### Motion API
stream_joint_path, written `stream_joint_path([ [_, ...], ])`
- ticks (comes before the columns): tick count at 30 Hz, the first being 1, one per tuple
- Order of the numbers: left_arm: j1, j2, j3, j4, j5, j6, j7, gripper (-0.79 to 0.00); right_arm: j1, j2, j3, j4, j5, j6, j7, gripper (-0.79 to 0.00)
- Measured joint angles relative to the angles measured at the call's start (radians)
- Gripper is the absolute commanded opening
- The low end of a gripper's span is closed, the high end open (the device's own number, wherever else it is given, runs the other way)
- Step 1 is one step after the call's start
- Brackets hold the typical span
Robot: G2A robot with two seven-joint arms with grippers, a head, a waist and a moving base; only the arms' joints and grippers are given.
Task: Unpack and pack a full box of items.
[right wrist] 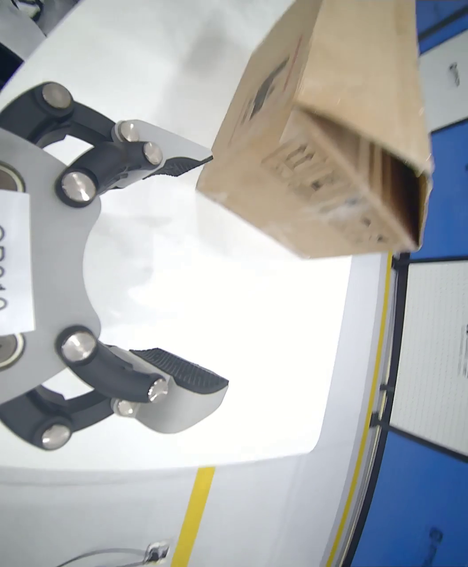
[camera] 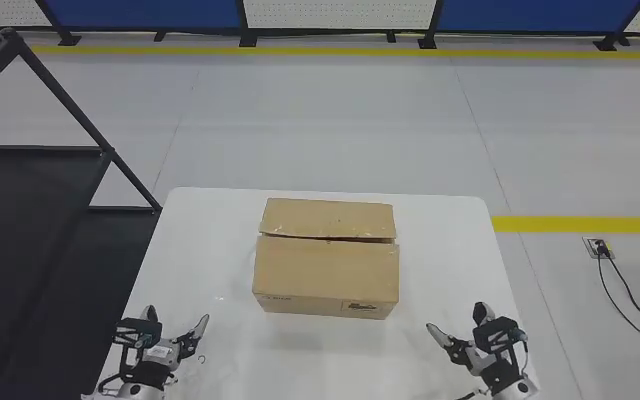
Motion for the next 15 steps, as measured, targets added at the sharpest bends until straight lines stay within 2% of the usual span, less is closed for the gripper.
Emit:
stream_joint_path([
  [4, -0.002, 0.005, -0.045, -0.029, 0.0, -0.054, 0.006, 0.0, 0.056, 0.002, -0.018, -0.075, 0.114, -0.073, 0.145, 0.0],
  [7, 0.015, 0.011, -0.069, -0.064, 0.013, -0.134, -0.013, 0.0, 0.113, -0.003, -0.044, -0.111, 0.18, 0.014, 0.26, 0.0],
  [9, 0.017, 0.011, -0.069, -0.065, 0.013, -0.145, -0.015, 0.0, 0.13, -0.004, -0.056, -0.123, 0.182, 0.072, 0.313, 0.0],
  [15, 0.016, 0.011, -0.068, -0.063, 0.013, -0.134, -0.014, 0.0, 0.127, -0.004, -0.054, -0.122, 0.179, 0.068, 0.297, 0.0],
])
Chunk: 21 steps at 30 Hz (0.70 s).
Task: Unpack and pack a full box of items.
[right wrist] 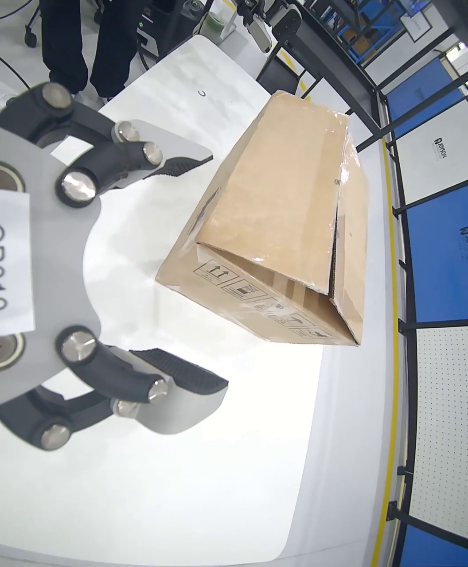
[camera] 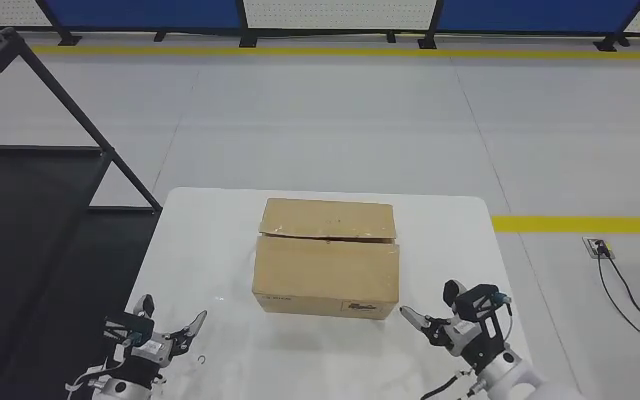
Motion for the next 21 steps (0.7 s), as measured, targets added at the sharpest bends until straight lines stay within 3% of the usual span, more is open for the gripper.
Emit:
stream_joint_path([
  [5, -0.003, -0.001, 0.002, 0.002, -0.004, -0.001, -0.003, 0.0, 0.0, -0.001, 0.001, 0.001, 0.005, 0.005, -0.005, 0.0],
  [9, -0.047, -0.004, 0.027, -0.011, -0.06, -0.012, -0.033, 0.0, 0.046, -0.007, 0.002, 0.047, 0.175, -0.012, -0.043, 0.0],
  [21, -0.131, -0.002, 0.01, -0.01, -0.129, -0.073, -0.063, 0.0, 0.381, -0.006, -0.067, 0.395, 0.651, -0.217, 0.235, 0.0],
])
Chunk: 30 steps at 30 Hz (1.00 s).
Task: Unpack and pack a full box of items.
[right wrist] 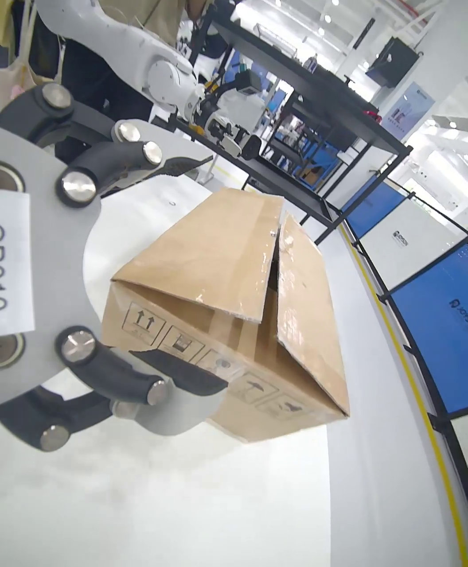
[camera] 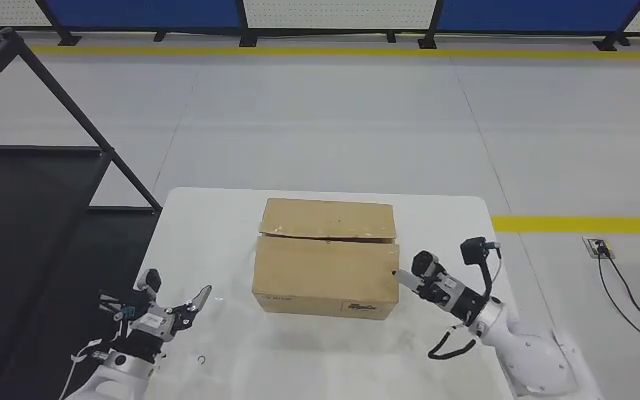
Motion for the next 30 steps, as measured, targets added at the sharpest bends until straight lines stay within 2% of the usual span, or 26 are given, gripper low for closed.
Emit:
stream_joint_path([
  [5, 0.0, 0.0, -0.005, -0.007, -0.006, -0.007, -0.004, 0.0, 0.072, 0.0, -0.037, 0.095, 0.142, -0.06, 0.09, 0.0],
  [11, 0.002, -0.004, 0.008, 0.007, -0.021, 0.016, -0.009, 0.0, 0.122, 0.004, -0.057, 0.154, 0.389, -0.207, 0.227, 0.0],
  [19, 0.011, -0.007, 0.018, 0.01, -0.041, 0.019, -0.007, 0.0, 0.09, 0.027, -0.028, 0.087, 0.586, -0.299, 0.402, 0.0],
  [23, 0.003, -0.007, 0.022, 0.011, -0.05, 0.006, -0.015, 0.0, 0.055, 0.042, -0.017, 0.023, 0.608, -0.307, 0.469, 0.0],
  [30, -0.005, -0.002, 0.018, 0.007, -0.06, -0.096, -0.021, 0.0, -0.026, 0.079, -0.05, -0.082, 0.478, -0.303, 0.47, 0.0],
])
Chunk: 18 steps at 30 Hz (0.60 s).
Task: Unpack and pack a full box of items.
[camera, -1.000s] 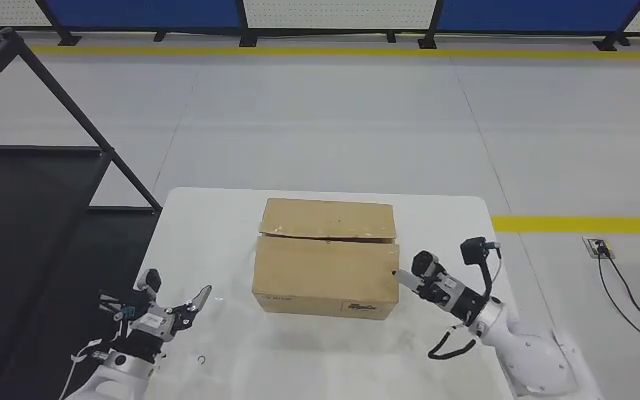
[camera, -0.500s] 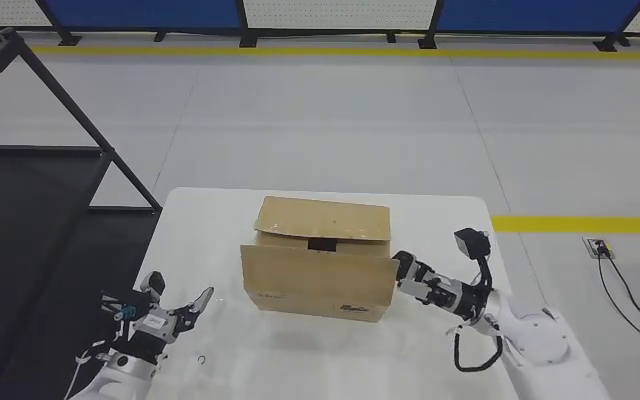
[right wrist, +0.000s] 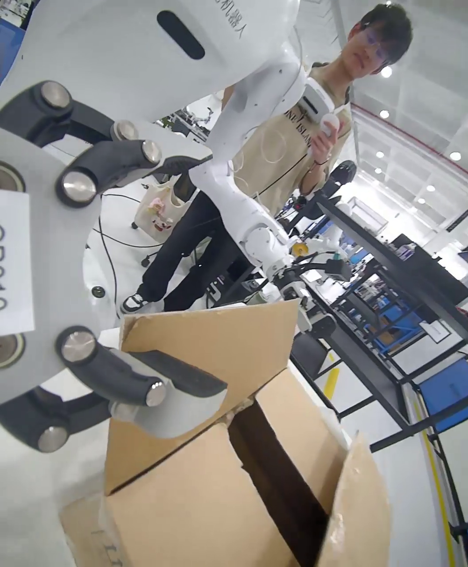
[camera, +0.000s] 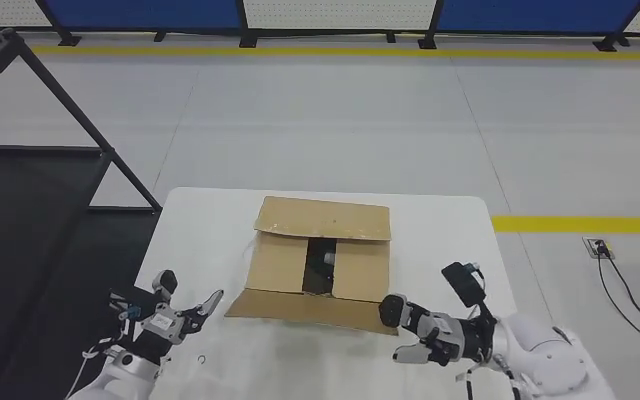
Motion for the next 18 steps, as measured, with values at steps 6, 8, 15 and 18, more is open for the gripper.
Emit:
stream_joint_path([
  [6, 0.002, 0.006, 0.014, 0.013, 0.043, -0.097, 0.001, 0.0, -0.028, 0.025, -0.042, 0.029, -0.108, -0.015, -0.015, 0.0],
  [8, -0.001, 0.008, 0.02, 0.022, 0.078, -0.118, -0.001, 0.0, -0.025, 0.03, -0.05, 0.046, -0.118, -0.018, -0.018, 0.0],
  [15, -0.036, 0.009, 0.072, 0.081, 0.198, -0.087, 0.017, 0.0, -0.021, 0.044, -0.068, 0.073, -0.111, -0.04, -0.04, 0.0],
  [18, -0.056, 0.007, 0.097, 0.112, 0.225, -0.063, 0.025, 0.0, -0.021, 0.048, -0.079, 0.083, -0.105, -0.047, -0.047, 0.0],
])
